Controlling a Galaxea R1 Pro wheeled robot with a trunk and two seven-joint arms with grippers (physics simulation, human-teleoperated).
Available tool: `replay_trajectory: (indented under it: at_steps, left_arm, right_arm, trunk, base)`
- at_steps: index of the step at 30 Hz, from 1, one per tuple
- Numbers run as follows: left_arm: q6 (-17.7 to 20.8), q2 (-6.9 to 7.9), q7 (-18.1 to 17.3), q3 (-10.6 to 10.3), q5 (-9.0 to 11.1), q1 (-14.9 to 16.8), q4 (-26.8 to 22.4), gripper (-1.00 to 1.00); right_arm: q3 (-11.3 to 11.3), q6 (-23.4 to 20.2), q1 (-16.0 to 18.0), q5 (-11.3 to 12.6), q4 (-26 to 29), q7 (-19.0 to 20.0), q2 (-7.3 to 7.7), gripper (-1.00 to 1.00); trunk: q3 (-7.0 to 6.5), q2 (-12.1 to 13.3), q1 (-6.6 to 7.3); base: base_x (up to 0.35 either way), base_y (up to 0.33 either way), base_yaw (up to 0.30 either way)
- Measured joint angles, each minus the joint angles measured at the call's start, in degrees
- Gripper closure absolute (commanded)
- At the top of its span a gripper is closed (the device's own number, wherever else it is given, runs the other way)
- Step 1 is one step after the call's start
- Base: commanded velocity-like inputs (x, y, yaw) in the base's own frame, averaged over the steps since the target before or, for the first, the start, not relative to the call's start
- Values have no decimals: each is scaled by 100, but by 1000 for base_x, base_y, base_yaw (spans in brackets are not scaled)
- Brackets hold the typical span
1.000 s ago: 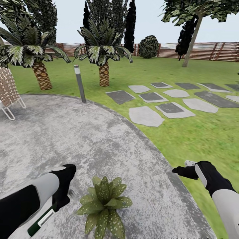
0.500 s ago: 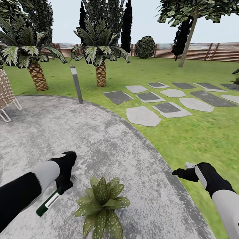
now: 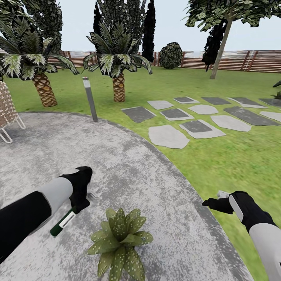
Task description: Pick up the pesticide atomizer in the garden and spray insectifuge to fully cover both potted plants in the garden.
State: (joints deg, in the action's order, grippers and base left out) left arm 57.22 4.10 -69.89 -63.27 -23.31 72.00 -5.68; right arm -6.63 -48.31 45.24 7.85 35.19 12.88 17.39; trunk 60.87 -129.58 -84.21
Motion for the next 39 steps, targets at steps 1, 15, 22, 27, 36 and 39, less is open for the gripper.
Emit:
replay_trajectory:
  at_steps: [1,15,22,27,36,39]
  left_arm:
    - [1,2,0,-3,1,16,3,100]
    - [1,32,17,29,3,-448,6,100]
    - [-3,34,17,-3,2,-450,6,100]
    - [-3,35,18,-3,2,-450,7,100]
    - [-6,33,28,-22,-6,-366,2,100]
    - [-10,37,27,-23,-11,-126,-2,100]
  right_arm:
    - [0,0,0,2,0,0,0,-100]
    - [0,-1,-1,-1,1,0,-3,-100]
    - [0,0,0,2,0,2,0,-100]
    - [0,-2,-2,4,-5,0,1,-100]
    - [0,0,0,3,-9,0,-2,-100]
    - [0,0,0,3,-9,1,-1,-100]
  trunk:
    - [0,0,0]
    - [-37,0,0]
    - [-39,0,-2]
    - [-52,0,0]
    - [-60,0,0]
    - [-42,0,0]
  base:
    - [0,0,0]
    - [0,0,-98]
    - [-124,0,-11]
    - [-29,0,-166]
    - [-1,0,-32]
    - [0,0,0]
